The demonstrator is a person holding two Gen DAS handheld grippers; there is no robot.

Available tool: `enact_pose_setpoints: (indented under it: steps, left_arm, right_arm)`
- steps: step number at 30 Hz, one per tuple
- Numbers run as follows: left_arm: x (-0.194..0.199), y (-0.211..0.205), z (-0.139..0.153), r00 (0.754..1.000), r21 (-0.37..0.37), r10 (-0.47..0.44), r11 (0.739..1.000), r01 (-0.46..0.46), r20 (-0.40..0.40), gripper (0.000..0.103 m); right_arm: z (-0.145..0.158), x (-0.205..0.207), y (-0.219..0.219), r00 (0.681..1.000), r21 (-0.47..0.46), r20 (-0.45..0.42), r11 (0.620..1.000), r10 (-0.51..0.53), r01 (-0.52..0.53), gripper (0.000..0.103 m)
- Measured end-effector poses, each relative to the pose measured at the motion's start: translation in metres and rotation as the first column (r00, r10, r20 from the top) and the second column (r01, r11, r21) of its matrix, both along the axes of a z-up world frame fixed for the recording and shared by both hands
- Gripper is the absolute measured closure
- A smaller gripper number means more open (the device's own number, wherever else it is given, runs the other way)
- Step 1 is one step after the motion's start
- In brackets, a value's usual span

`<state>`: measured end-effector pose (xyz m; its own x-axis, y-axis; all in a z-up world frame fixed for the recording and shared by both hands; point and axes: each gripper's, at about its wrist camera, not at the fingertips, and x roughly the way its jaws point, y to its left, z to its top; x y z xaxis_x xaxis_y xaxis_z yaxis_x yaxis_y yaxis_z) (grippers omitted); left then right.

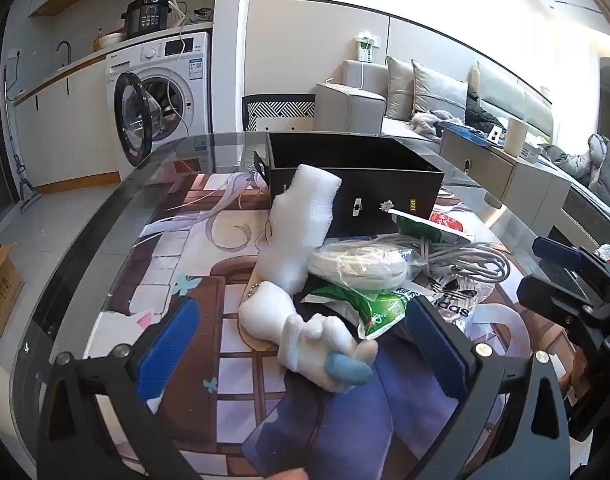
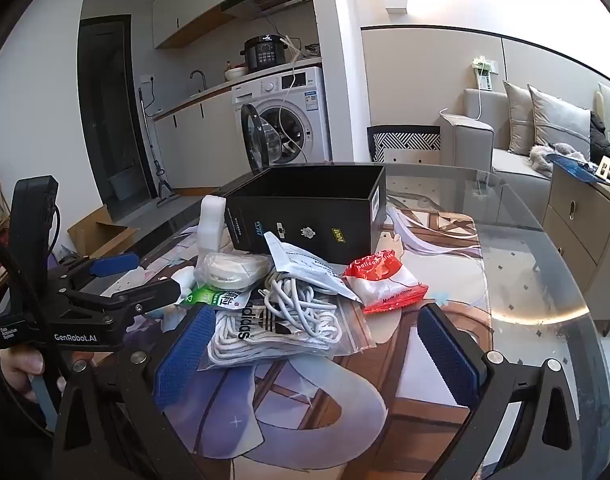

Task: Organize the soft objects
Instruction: 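Move the left gripper toward the white plush figure on the pile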

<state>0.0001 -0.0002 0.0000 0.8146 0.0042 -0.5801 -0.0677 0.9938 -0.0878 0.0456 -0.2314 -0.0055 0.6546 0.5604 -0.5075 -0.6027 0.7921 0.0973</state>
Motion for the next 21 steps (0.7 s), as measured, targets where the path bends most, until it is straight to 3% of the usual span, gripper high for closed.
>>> enact_pose_setpoints:
  steps: [21]
  left_arm:
    - [-0.0024,-0.0004,0.0067,0.998,0.015,0.000,1.000,0.000,0.059,0.000]
  right_arm:
    - [0.0004,-0.0016,0.0013,1.000,-0.002,0.013,1.000,0.001,-0.001,0.000]
